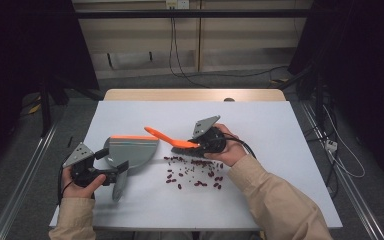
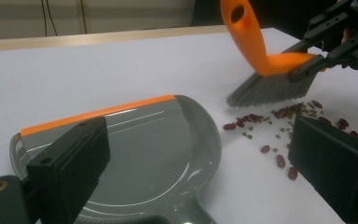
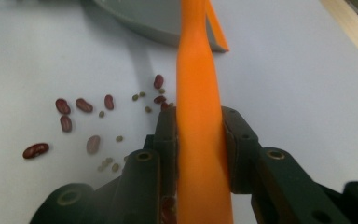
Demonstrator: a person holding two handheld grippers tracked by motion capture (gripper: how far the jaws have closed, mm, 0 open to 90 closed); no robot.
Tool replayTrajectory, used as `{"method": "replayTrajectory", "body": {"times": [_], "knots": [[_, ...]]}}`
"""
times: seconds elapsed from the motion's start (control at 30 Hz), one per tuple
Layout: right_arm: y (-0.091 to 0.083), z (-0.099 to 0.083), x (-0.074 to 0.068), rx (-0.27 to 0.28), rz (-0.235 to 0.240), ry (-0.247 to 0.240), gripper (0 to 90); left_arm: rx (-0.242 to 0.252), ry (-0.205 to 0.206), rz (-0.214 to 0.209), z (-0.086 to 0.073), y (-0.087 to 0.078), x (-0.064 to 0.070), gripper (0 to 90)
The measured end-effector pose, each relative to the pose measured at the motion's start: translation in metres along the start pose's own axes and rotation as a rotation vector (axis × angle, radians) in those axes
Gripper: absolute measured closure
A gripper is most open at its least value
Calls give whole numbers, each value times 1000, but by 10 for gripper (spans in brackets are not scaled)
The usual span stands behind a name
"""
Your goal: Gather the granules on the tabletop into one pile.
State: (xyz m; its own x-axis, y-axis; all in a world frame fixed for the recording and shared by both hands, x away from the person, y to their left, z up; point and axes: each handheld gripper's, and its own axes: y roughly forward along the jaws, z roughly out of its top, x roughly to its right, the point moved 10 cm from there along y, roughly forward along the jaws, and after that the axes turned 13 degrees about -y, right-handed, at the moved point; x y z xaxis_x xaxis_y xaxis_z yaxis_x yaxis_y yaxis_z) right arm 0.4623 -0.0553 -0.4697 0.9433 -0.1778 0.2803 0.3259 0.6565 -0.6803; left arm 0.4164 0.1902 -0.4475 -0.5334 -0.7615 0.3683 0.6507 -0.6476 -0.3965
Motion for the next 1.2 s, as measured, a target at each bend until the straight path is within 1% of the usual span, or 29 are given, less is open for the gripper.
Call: {"method": "replayTrajectory", "body": {"times": [0.03,0.1,0.13,0.2,0.23,0.27,0.3,0.37,0.4,0.43,0.5,0.57,0.63,0.7,0.77,0.83,0.87,0.97,1.0,1.07,1.1,1.13,1.2], "knots": [[-2,1,2,6,-13,14,710,-1,0,-1,0,0,0,55],[-5,2,5,19,-30,59,710,-1,1,-1,0,0,0,54],[-7,3,6,27,-39,87,710,-1,1,1,0,0,0,54],[-9,7,6,52,-53,162,710,1,-1,2,0,0,-1,55],[-10,10,5,63,-59,195,710,0,-2,1,0,0,-1,55],[-10,12,4,69,-67,214,710,0,-2,1,0,0,-1,54],[-11,15,2,78,-78,249,710,0,-5,1,0,0,-1,55],[-11,22,-2,110,-91,308,710,-2,0,2,-1,0,-1,54],[-11,25,-4,125,-93,343,710,-1,-4,-1,-1,1,0,55],[-11,29,-7,139,-94,369,710,0,-4,-1,-1,1,0,55],[-9,38,-15,163,-74,411,710,-2,1,-1,0,0,0,54],[-5,45,-24,169,-59,427,710,3,-2,2,0,0,0,54],[-1,50,-34,179,-28,452,710,5,-1,5,0,-1,-1,54],[3,54,-43,182,-2,461,710,4,-1,4,0,-1,0,54],[5,55,-52,177,19,469,709,0,5,2,0,0,0,55],[8,54,-60,176,36,492,710,-2,6,3,-1,0,0,55],[9,53,-64,181,49,498,710,0,3,4,-1,1,0,55],[14,53,-75,207,105,540,709,-8,12,9,-2,1,-1,55],[16,53,-79,207,116,548,709,-8,13,11,-1,1,-1,55],[20,53,-84,199,123,542,709,-3,9,11,-1,1,-1,55],[23,52,-87,192,134,548,709,-4,8,11,-1,1,-1,55],[26,50,-87,190,137,562,709,-2,6,12,-1,1,-1,55],[29,48,-85,183,126,560,709,-6,11,13,-1,0,-2,55]]}}
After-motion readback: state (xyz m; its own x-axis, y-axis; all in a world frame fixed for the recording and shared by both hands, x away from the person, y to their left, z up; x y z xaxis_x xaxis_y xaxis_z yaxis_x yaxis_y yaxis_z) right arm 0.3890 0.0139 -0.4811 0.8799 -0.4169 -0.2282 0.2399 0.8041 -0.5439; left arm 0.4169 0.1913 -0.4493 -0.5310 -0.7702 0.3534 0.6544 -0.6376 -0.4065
